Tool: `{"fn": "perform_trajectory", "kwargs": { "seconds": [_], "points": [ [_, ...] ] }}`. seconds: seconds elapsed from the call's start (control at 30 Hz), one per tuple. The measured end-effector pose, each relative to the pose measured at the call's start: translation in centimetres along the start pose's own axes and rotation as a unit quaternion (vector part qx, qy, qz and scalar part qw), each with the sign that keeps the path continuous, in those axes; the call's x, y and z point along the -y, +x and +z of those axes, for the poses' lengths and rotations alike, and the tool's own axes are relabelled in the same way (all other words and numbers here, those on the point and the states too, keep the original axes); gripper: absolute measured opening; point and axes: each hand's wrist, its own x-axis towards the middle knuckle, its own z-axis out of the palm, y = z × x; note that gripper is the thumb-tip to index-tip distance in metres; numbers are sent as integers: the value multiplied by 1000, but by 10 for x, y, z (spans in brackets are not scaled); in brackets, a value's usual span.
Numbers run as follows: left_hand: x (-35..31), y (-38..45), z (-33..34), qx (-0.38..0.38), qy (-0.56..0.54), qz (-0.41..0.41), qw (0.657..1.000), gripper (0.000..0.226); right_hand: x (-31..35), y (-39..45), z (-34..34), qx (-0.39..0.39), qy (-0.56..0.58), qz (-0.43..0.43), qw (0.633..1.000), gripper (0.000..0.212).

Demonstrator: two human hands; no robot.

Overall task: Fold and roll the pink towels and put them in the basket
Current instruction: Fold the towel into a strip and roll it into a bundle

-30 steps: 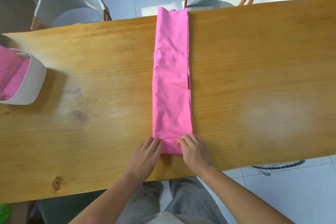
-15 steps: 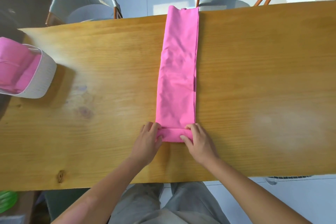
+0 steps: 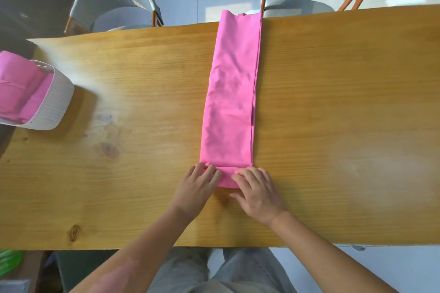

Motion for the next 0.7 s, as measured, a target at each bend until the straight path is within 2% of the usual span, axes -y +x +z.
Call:
{"fn": "perform_trajectory", "kwargs": {
  "seconds": [0.1, 0.23, 0.43, 0.57, 0.63, 0.7],
  "points": [
    [5, 12, -9, -9, -26, -33, 999, 51, -10, 7, -1, 3, 8, 6, 1000, 36],
    [13, 27, -16, 3, -94, -82, 992, 50, -18, 29, -11, 33, 104, 90, 990, 33],
    [8, 32, -20, -69, -46, -80, 993, 56, -30, 63, -18, 47, 188, 199, 961, 28],
    [-1, 28, -8, -49, -20, -87, 995, 76, -31, 77, -17, 38, 221, 282, 933, 20],
    [-1, 30, -5, -38, -11, -97, 995, 81, -30, 81, -16, 18, 201, 296, 934, 21],
    [0, 37, -6, -34, -9, -100, 994, 83, -31, 81, -16, -30, 123, 246, 961, 22]
  ]
}}
